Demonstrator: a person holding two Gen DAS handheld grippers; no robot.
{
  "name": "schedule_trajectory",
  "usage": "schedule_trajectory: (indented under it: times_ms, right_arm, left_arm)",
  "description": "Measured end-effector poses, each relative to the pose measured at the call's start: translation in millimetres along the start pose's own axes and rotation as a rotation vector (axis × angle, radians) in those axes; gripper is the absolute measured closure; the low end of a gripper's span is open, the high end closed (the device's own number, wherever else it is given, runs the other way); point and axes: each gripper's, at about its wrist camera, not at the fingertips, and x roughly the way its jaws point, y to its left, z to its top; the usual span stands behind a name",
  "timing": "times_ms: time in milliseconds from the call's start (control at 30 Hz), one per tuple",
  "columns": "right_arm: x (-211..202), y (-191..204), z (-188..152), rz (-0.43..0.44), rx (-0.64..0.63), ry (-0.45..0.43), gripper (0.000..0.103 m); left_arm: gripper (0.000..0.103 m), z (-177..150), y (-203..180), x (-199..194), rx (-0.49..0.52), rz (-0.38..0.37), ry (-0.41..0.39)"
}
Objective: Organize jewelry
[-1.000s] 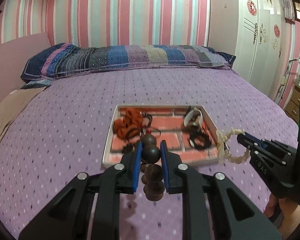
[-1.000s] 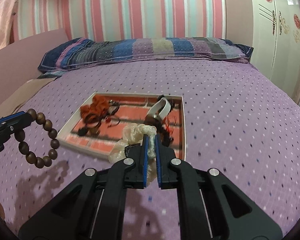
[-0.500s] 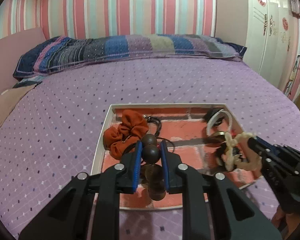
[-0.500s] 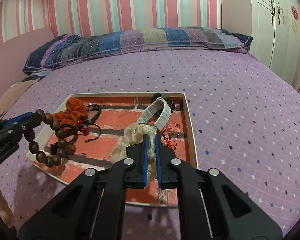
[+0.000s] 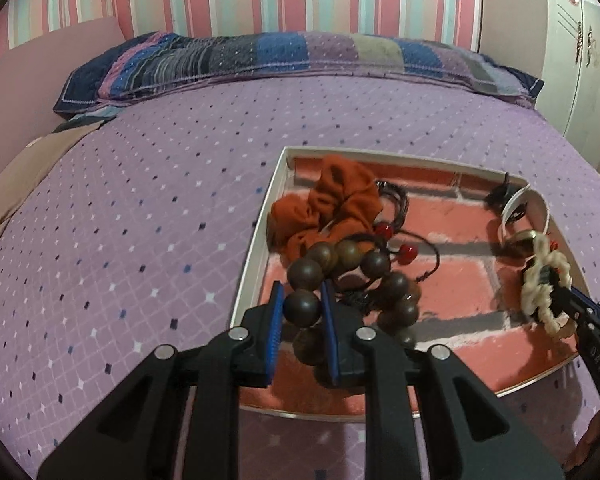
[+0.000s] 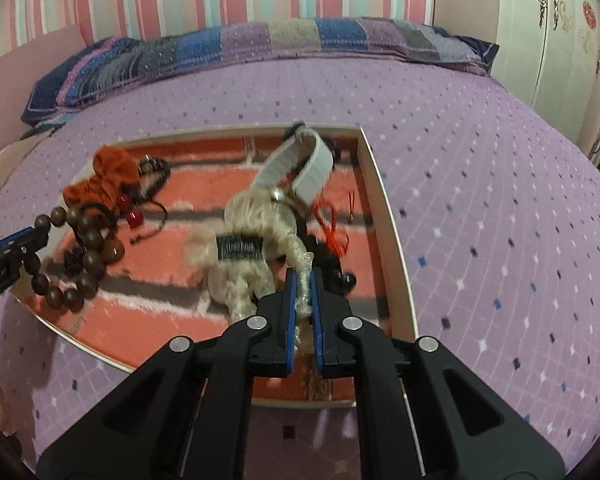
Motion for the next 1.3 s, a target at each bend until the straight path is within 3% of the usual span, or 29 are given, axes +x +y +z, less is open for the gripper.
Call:
schedule_trajectory:
  times_ms: [133,233,300,367,433,500,567,600,633,733,1000,1100,1300]
  right_arm:
    - [1,1,-2,-0.005,-0.011,0.008,0.086]
    - [0,4,-3,-0.006,-0.027,0.01,0.068]
    - [-2,4,-3,-0.013,-0.032,0.007,0.044]
    - [-6,4,-4,0.007,-0.032,0.005,0.035]
    - [-11,3,-3,0.009,-0.033,0.003,0.03]
    - [-21,0,-1,0.014,-0.026,-0.01,0.016]
    - [-36,-5,0,0.03,-0.014,-0.027,0.012]
    - [-44,-7,1,0.028,-0.012,-0.036,0.008]
    - [-54,-11,1,0.027,-0.011,-0.046,0.006]
    - [-76,-17,3,0.034,-0.002,-0.069,0.004]
    - [-134,-27,-5,0.044,-0.004,-0.075,0.004]
    - [-169,-31,-26,0.041,-0.006,-0.094,0.004]
    - [-222,-38,-72,0.038,-0.01,-0.111,0.004]
  left_arm:
    - [0.082,-3,2,4,-0.007,-0.003,0.015]
    - [0.079,-5,5,3,-0.013,-0.009,0.02]
    - [0.066,-5,6,0,-0.019,-0.026,0.025]
    - [0.052,-7,6,-10,-0.011,-0.02,0.005]
    - [0.048,-8,6,-22,-0.003,-0.029,-0.01]
    - [0.047,-9,6,-35,-0.008,-0.051,-0.014]
    - [0.041,-12,8,-54,-0.012,-0.061,-0.027]
    - [0.032,-12,9,-62,-0.012,-0.058,-0.036]
    - [0.023,-14,11,-77,-0.014,-0.045,-0.055]
    - [0.016,-21,17,-115,-0.028,-0.041,-0.095]
    - [0.008,-55,15,-212,-0.018,-0.027,-0.16]
    - [0.006,-74,16,-247,-0.055,-0.056,-0.18]
    - [0.006,-106,17,-290,-0.092,-0.025,-0.169]
